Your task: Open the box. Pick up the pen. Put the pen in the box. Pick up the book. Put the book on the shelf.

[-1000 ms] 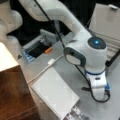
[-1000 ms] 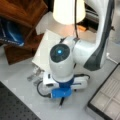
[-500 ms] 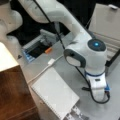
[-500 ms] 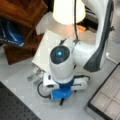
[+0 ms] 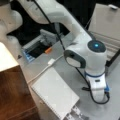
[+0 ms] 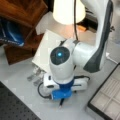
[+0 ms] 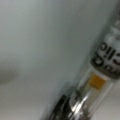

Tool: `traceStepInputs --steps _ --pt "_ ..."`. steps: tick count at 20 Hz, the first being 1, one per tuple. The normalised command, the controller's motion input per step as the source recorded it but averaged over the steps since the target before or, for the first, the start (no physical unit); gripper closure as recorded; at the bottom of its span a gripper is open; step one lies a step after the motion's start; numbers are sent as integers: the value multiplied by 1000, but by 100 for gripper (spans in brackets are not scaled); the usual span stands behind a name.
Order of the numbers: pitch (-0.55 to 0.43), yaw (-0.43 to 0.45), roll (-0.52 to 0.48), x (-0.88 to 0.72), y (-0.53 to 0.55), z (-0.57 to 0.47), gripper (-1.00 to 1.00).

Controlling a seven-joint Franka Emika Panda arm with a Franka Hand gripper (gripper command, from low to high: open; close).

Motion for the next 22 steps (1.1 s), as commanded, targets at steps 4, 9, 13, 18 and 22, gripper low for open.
traceStepInputs --steps 4,9,13,18,22 --pt "-132 176 -160 -15 -60 -113 100" --pt "-122 184 -156 -34 -36 -115 100" --pt "-108 188 -144 -40 -2 -132 100" --pt "-71 163 -141 -70 40 -94 100" --pt "0 114 -132 -133 93 35 100"
